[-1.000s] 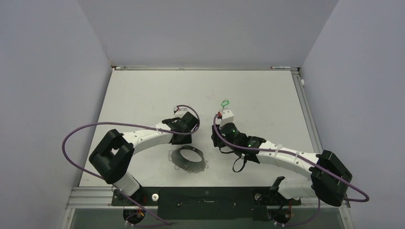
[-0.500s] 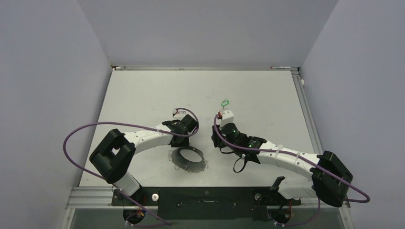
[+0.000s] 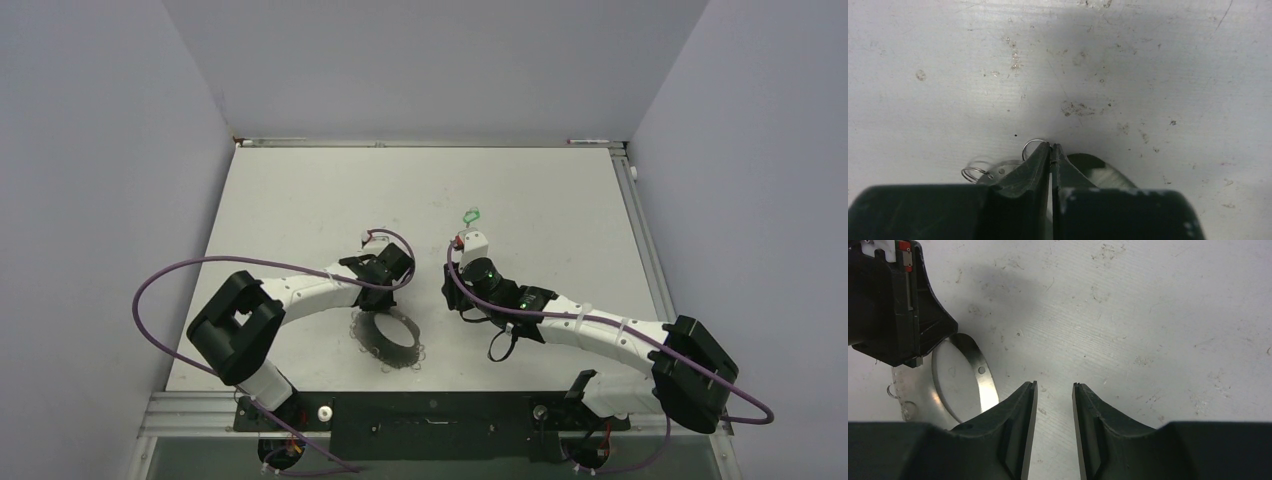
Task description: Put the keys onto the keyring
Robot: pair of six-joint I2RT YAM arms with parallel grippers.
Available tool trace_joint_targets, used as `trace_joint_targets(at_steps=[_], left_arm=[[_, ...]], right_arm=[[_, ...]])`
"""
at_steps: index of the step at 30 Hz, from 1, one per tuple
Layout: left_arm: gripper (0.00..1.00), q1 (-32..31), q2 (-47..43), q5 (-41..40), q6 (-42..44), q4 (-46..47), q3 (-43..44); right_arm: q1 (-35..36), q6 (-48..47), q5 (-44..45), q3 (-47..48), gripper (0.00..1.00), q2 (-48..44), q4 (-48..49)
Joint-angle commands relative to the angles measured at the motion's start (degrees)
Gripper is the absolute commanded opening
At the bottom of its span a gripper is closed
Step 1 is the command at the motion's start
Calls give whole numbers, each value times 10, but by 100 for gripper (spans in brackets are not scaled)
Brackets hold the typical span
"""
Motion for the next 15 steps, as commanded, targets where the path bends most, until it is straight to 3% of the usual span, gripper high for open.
trace_joint_targets(at_steps=[1,8,15], left_arm=[[0,0,2,11,-11,18,-11],[0,-1,-33,22,2,20,-17],[0,6,-104,96,39,22,-16]], right_arm=[[-4,1,-4,12,33,5,21],[-4,-5,-4,19,33,1,15],[-4,-48,-12,19,31,-23,26]])
